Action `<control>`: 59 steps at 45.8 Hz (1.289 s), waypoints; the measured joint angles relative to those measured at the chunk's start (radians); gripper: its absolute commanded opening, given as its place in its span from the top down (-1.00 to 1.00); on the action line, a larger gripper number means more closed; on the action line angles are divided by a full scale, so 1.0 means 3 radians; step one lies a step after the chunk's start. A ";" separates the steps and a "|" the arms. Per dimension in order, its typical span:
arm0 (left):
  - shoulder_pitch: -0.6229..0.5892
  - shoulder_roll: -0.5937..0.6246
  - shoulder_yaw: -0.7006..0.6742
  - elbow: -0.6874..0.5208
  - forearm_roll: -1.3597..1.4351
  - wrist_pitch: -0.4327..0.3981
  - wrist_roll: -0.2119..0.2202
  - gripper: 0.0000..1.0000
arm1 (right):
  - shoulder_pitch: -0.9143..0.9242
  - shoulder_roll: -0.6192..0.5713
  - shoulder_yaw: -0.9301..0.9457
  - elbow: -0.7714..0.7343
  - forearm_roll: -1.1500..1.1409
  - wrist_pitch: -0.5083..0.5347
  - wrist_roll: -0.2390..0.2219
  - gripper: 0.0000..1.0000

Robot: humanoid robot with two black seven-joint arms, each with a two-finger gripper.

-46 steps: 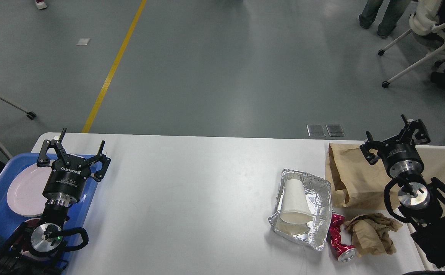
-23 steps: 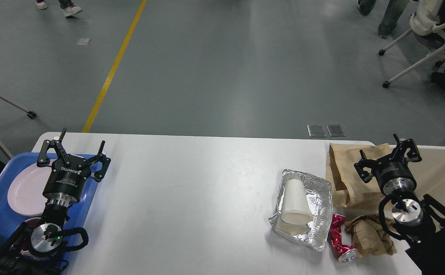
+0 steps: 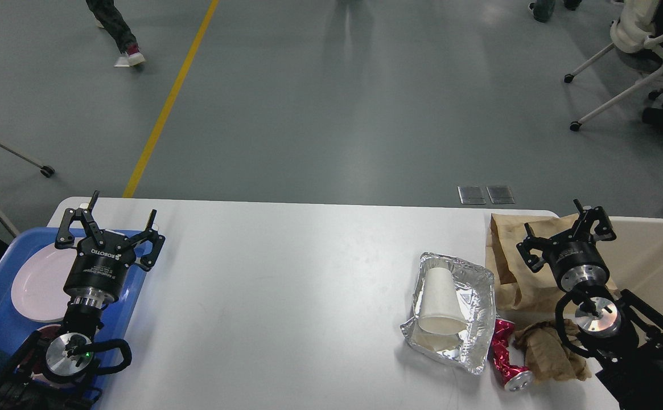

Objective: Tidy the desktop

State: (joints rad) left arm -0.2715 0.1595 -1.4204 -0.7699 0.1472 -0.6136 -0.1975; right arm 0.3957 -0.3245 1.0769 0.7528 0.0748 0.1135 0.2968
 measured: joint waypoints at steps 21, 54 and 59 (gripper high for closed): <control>0.0000 0.0000 0.0000 0.0000 0.0000 0.0000 -0.0002 -0.93 | 0.0234 -0.0146 -0.0017 -0.0017 -0.0009 0.0183 0.0039 -1.00; 0.0000 0.0002 0.0000 0.0000 0.0000 0.0000 0.0000 -0.93 | 0.2451 -0.1399 -0.4824 0.0038 0.0013 0.0344 0.0022 -1.00; 0.0000 0.0001 0.0000 0.0000 0.0000 0.0000 -0.0001 -0.93 | 0.3157 -0.1303 -0.5944 0.0164 0.0010 0.0479 0.0025 -1.00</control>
State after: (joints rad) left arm -0.2716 0.1599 -1.4205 -0.7699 0.1473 -0.6136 -0.1977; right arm 1.3429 -0.7155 -0.7062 0.8021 0.0778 0.2571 0.3042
